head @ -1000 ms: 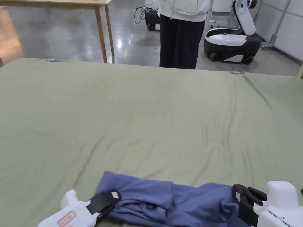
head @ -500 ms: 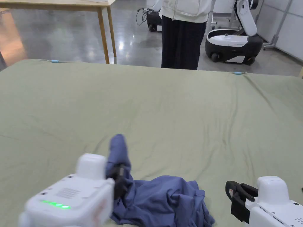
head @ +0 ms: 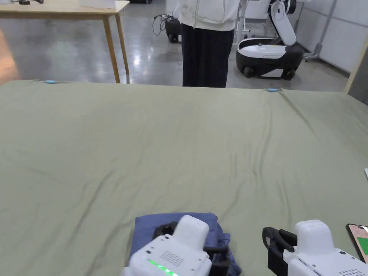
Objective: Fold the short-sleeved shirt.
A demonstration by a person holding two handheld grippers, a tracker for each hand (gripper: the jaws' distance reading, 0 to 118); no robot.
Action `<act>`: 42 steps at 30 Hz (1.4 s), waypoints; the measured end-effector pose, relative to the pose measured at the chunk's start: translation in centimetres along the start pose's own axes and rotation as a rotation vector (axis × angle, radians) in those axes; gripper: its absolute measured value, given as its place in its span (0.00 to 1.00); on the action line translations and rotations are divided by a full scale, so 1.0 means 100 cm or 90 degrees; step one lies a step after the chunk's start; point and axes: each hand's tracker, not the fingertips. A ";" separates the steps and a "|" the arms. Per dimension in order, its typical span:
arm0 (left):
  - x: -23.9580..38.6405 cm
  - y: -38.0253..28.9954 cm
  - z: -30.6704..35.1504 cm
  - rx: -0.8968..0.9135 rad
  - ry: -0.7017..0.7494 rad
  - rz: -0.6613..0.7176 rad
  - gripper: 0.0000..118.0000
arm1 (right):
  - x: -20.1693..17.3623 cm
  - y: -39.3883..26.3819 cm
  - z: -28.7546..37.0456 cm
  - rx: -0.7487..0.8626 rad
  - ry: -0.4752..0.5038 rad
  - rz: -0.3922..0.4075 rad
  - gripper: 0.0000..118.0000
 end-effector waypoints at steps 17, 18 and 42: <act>-0.030 -0.051 -0.062 -0.107 -0.194 0.353 0.06 | -0.031 0.008 -0.039 -0.031 0.119 -0.057 0.01; -0.034 -0.051 -0.060 -0.102 -0.199 0.371 0.06 | -0.034 0.008 -0.045 -0.035 0.132 -0.065 0.01; -0.165 -0.064 -0.059 -0.087 -0.233 0.638 0.31 | -0.014 -0.049 -0.106 -0.101 0.222 -0.214 0.01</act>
